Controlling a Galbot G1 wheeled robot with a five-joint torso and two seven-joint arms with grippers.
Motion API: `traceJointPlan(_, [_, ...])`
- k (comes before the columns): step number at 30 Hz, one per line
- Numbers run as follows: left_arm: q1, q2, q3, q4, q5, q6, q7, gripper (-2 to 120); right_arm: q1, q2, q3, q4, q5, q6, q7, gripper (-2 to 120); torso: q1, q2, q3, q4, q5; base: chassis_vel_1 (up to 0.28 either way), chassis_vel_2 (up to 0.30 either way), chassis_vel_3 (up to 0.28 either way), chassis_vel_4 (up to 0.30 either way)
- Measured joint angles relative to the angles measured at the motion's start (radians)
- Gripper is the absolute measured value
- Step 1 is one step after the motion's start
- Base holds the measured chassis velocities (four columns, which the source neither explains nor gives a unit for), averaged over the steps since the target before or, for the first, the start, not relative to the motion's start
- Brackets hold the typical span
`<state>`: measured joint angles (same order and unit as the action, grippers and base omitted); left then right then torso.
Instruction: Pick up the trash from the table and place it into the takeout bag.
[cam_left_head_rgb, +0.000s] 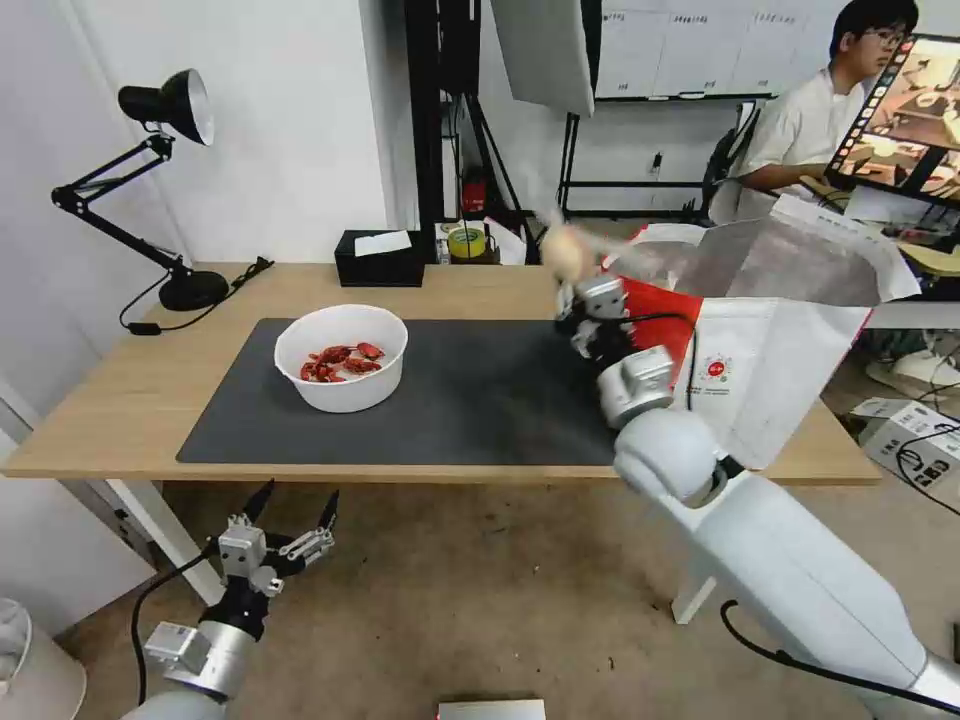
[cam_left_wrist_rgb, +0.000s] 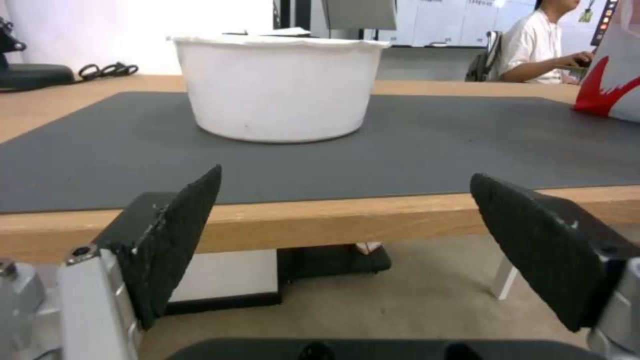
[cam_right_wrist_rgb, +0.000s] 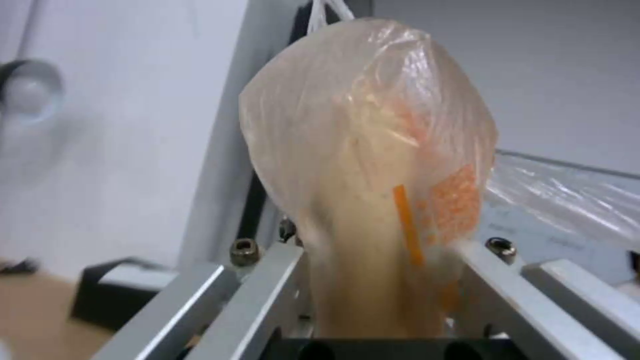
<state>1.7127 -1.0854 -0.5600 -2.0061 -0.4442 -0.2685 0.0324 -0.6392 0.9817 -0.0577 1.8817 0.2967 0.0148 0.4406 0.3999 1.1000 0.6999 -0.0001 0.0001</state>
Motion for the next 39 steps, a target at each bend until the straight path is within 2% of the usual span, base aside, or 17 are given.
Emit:
traceJointPlan(2, [0.001,-0.001,0.0,-0.001,0.001,0.0,0.0,100,0.007,0.0,0.007,0.004,-0.007,-0.005,0.039,8,0.0,0.0,0.0,0.0001,0.0,0.0,0.0,0.0,0.0])
traceJointPlan(5, [0.004,0.0,-0.003,-0.004,0.001,-0.002,0.0,100,0.026,-0.01,0.019,0.016,0.004,-0.082,0.157,8,0.0,0.0,0.0,0.0002,-0.0001,0.0,0.0,0.0,0.0])
traceJointPlan(6, [0.004,0.0,-0.003,-0.004,0.001,-0.002,0.0,100,0.026,-0.01,0.019,0.016,0.004,-0.082,0.157,8,0.0,0.0,0.0,0.0002,-0.0001,0.0,0.0,0.0,0.0])
traceJointPlan(9, [0.005,0.002,-0.006,-0.007,0.001,-0.002,-0.001,100,0.046,-0.029,0.026,0.02,0.062,-0.164,0.264,8,0.0,0.0,0.0,0.0001,0.0,0.0,0.0,0.0,0.0])
traceJointPlan(13, [0.008,0.004,-0.008,-0.011,0.0,-0.003,-0.002,100,0.074,-0.055,0.03,0.023,0.142,-0.223,0.345,8,0.0,0.0,0.0,0.0001,-0.0002,0.0,0.0,0.0,0.0])
traceJointPlan(25, [0.01,0.017,-0.009,-0.018,-0.005,-0.003,-0.002,100,0.076,-0.081,0.028,0.042,0.236,-0.261,0.376,7,0.0,0.0,0.0,0.0001,-0.0001,0.0,0.0,0.0,0.0])
traceJointPlan(28, [0.011,0.017,-0.009,-0.018,-0.005,-0.003,-0.002,100,0.07,-0.084,0.027,0.045,0.267,-0.278,0.391,13,0.0,0.0,0.0,0.0001,-0.0001,0.0,0.0,0.0,0.0])
traceJointPlan(30, [0.011,0.018,-0.007,-0.019,-0.005,-0.002,-0.001,100,0.066,-0.087,0.027,0.045,0.297,-0.289,0.395,24,0.0,0.0,0.0,0.0001,-0.0001,0.0,0.0,0.0,0.0])
traceJointPlan(31, [0.011,0.018,-0.007,-0.019,-0.005,-0.002,-0.001,100,0.066,-0.087,0.027,0.045,0.297,-0.289,0.395,24,0.0,0.0,0.0,0.0001,-0.0001,0.0,0.0,0.0,0.0])
traceJointPlan(33, [0.011,0.02,-0.007,-0.021,-0.005,-0.001,-0.001,100,0.066,-0.089,0.028,0.045,0.309,-0.295,0.396,36,0.0,0.0,0.0,0.0001,-0.0001,0.0,0.0,0.0,0.0])
traceJointPlan(35, [0.011,0.023,-0.008,-0.021,-0.005,-0.001,-0.001,100,0.068,-0.091,0.028,0.046,0.312,-0.296,0.396,39,0.0,0.0,0.0,0.0001,-0.0001,0.0,0.0,0.0,0.0])
traceJointPlan(38, [0.011,0.03,-0.014,-0.021,-0.005,-0.001,-0.002,100,0.07,-0.095,0.03,0.046,0.319,-0.298,0.396,54,0.0,0.0,0.0,0.0001,-0.0001,0.0,0.0,0.0,0.0])
traceJointPlan(39, [0.011,0.03,-0.014,-0.021,-0.005,-0.001,-0.002,100,0.07,-0.095,0.03,0.046,0.319,-0.298,0.396,54,0.0,0.0,0.0,0.0001,-0.0001,0.0,0.0,0.0,0.0])
